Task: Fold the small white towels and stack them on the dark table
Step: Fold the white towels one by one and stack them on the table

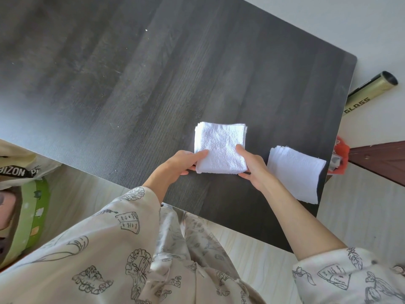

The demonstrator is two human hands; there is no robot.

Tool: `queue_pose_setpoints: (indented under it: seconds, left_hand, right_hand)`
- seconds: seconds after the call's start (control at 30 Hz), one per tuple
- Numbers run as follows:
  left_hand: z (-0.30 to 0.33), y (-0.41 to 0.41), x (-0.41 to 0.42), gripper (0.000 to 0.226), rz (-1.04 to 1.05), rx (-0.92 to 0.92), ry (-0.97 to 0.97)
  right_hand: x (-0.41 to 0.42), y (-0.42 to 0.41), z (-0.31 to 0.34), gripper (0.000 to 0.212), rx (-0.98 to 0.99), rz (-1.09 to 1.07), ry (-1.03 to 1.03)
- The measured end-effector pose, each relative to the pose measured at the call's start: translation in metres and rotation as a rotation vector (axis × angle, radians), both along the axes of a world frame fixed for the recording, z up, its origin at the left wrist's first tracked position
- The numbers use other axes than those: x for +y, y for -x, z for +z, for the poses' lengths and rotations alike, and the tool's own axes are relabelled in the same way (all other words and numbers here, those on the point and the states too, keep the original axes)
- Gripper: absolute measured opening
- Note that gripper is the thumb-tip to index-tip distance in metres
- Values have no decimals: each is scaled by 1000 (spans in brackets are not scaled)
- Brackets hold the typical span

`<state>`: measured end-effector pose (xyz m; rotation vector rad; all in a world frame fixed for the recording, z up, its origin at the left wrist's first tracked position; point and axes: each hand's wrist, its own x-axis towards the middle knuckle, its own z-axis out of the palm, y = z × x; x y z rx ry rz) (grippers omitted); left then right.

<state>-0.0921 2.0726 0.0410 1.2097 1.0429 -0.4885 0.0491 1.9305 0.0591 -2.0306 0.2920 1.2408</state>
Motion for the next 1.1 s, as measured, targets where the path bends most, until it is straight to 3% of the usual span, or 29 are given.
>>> queue_pose_setpoints:
  seconds: [0.2,0.47,0.67,0.8,1.0,1.1]
  left_hand:
    - [-2,2,-2,61,2,18,-30]
    - [-3,2,-4,46,72,-9,-92]
    - [-3,2,-4,37,55,-23,-167]
    - [-8,0,-9,35,146,-46,-219]
    - [-7,-9,-5,19,98,-69,-259]
    - [-5,-19,11,15,110,-84,-268]
  right_hand:
    - [2,-1,3,47,-7,-18,-19]
    - [1,4,6,26,33,-22,-49]
    - [-3,10,4,39,-126,42,-5]
    - [-3,14,2,28,-82,-3,-30]
    - [8,14,-3,44,-102,21,-18]
    - [22,8,-3,42,-99,-19,-46]
